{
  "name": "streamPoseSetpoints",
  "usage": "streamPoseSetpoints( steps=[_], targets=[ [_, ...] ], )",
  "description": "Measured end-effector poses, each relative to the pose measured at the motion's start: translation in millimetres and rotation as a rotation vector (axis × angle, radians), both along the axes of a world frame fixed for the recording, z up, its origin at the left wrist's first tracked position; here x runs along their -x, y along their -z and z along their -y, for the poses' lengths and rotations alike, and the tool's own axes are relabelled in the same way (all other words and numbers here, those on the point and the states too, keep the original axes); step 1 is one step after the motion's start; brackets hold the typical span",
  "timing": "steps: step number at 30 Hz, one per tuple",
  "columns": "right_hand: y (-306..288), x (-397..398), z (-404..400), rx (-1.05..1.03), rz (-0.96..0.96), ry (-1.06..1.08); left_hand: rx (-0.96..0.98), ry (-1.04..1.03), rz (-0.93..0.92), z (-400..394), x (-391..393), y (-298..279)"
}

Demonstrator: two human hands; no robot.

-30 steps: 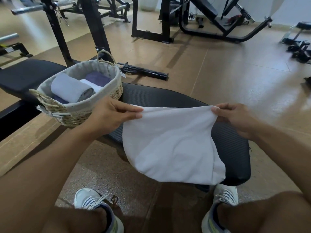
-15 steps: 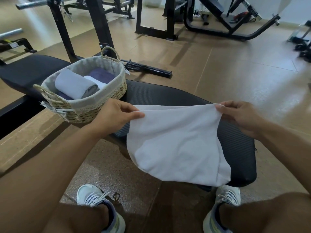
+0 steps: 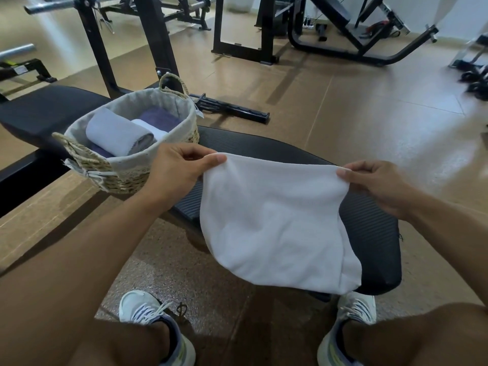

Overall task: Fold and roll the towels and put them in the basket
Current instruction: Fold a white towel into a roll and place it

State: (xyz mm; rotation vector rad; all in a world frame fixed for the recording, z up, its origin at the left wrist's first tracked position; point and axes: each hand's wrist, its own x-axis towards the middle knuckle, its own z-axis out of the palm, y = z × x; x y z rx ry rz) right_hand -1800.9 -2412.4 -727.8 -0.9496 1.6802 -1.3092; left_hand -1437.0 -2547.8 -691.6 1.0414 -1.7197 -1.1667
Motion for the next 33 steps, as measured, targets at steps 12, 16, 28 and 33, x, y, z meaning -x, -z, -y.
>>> streamPoseSetpoints(
  steps=[12, 16, 28, 33],
  targets=[
    [-9, -3, -7, -0.027, 0.002, 0.013, 0.065, -0.131, 0.054, 8, -1, 2],
    [-10, -1, -10, -0.027, 0.008, 0.046, 0.064, -0.079, 0.117, 6, -3, 1],
    [-24, -12, -13, -0.012, -0.033, 0.111, 0.119, 0.156, 0.425, 14, -15, 5],
    [-29, -18, -14, -0.026, -0.070, 0.119, 0.103, 0.145, 0.471, 12, -15, 6]
  ],
)
